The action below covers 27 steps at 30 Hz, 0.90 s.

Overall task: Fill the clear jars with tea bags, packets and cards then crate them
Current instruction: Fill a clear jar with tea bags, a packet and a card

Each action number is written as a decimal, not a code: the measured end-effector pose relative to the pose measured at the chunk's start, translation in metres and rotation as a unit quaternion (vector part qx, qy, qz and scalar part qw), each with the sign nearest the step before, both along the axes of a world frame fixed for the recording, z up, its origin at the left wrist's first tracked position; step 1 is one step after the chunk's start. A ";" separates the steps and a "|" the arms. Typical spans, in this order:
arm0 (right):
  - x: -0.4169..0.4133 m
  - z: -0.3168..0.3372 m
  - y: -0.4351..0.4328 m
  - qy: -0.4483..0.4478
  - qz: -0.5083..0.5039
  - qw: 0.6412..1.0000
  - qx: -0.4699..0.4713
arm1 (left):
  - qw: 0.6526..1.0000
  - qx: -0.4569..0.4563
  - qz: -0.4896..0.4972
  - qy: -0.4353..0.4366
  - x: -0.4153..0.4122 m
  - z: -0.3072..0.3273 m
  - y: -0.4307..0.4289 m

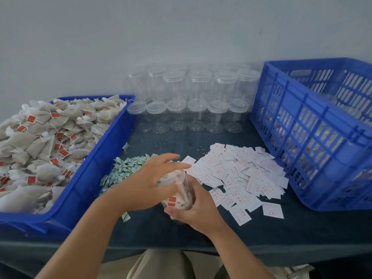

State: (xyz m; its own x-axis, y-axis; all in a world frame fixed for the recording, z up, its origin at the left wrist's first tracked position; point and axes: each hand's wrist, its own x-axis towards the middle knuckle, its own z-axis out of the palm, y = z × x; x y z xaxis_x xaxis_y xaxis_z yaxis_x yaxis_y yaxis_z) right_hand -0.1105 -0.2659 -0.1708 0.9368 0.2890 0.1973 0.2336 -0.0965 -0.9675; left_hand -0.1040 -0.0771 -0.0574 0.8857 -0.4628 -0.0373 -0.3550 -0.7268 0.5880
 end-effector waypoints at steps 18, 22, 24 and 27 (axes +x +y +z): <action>0.003 0.004 -0.006 0.030 -0.017 0.989 0.142 | 0.977 -0.164 0.110 -0.075 0.003 -0.010 0.006; -0.002 0.000 0.002 -0.011 -0.062 0.997 0.049 | 0.976 -0.133 0.170 -0.014 -0.010 -0.017 -0.026; -0.002 -0.004 0.005 -0.033 -0.068 0.997 -0.002 | 0.958 -0.070 0.272 -0.061 -0.013 -0.019 -0.051; -0.001 -0.005 0.000 -0.015 -0.051 0.999 0.006 | 0.943 -0.064 0.301 -0.129 -0.009 -0.024 -0.065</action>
